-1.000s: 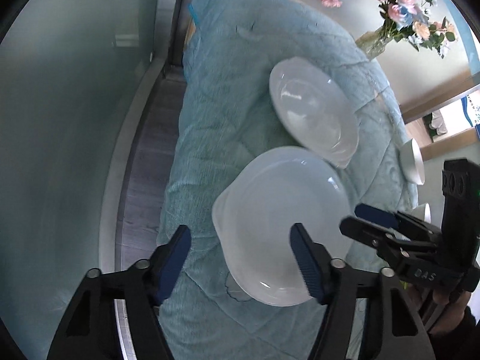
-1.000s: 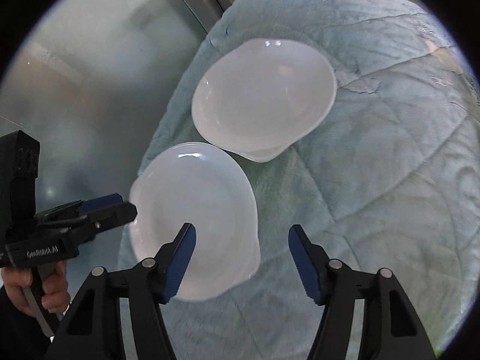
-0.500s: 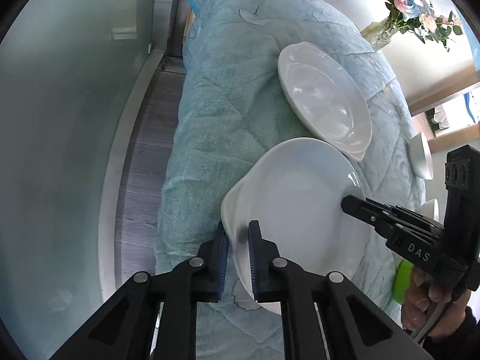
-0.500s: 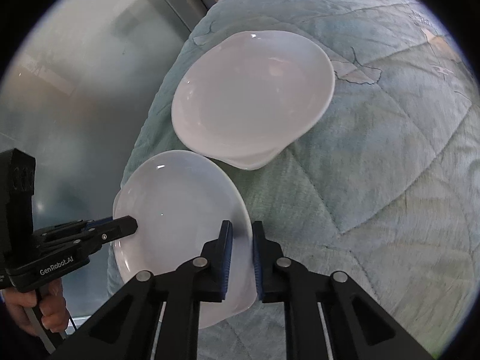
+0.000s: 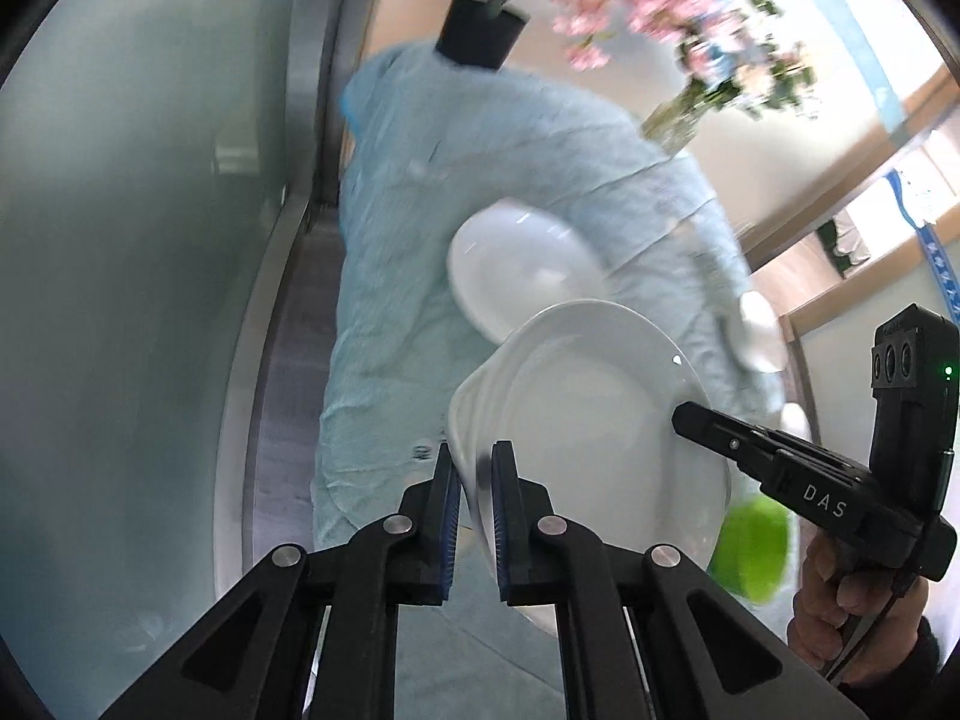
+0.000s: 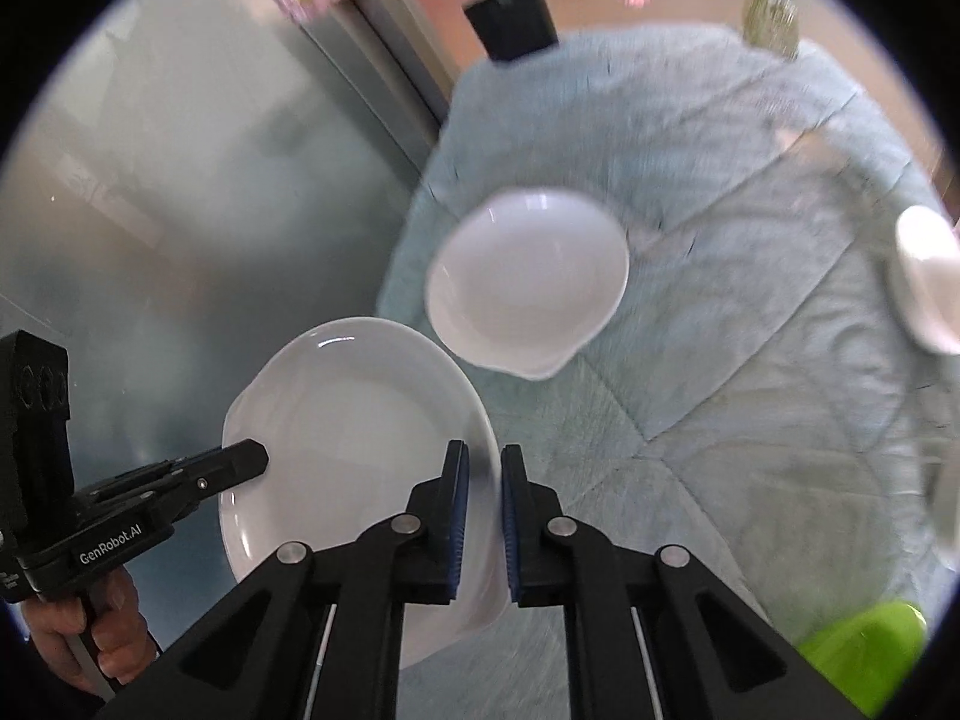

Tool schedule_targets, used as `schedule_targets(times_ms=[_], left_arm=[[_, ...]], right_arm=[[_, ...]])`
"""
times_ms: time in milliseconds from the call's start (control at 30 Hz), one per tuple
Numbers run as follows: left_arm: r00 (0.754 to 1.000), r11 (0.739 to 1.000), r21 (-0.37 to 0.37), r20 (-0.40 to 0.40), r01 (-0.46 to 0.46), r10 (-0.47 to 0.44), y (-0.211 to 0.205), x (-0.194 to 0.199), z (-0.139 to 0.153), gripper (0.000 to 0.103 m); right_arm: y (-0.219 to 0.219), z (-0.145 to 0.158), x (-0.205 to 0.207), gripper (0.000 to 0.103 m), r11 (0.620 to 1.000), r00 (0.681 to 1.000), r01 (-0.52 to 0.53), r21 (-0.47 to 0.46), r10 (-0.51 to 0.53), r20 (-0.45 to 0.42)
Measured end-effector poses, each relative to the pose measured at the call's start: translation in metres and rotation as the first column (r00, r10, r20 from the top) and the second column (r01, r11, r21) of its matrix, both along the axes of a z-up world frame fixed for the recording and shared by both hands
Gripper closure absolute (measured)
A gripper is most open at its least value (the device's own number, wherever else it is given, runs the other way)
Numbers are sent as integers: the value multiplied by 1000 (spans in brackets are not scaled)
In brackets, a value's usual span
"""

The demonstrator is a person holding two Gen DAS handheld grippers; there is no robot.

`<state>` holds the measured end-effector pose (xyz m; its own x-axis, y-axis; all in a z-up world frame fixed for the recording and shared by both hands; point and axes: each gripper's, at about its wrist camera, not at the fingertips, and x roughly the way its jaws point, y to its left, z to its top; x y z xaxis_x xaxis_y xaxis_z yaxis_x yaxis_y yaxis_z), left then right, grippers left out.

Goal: Organize plates and bowls
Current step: 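Lift the white oval dish and carry it over the blue-and-white plate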

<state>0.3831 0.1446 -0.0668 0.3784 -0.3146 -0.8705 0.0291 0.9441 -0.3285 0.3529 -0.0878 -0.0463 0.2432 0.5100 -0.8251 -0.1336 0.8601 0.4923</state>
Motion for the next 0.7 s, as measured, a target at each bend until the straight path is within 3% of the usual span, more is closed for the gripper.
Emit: schedule_targets(times_ms=[100,400,567,700], left_arm=[[998,1000,1,55,15,-15,-11,-20,48,97],[981,998,34,188,47,-53,-52,-95,185,97],[973,998,34,221,56,-62,-70,-147,232,97],[971,998,22,228,64,-67,-77,-186,248,97]], right_arm=[[-15,50,-10,94,1000,998,22,7,-22,56],[-48,159,-55,94,996,985,86,33,-90,149],[-66,191,-89,95,994,975,105,35,-109,192],[-77,212,-125,96,994,970,105,33,-110,216]])
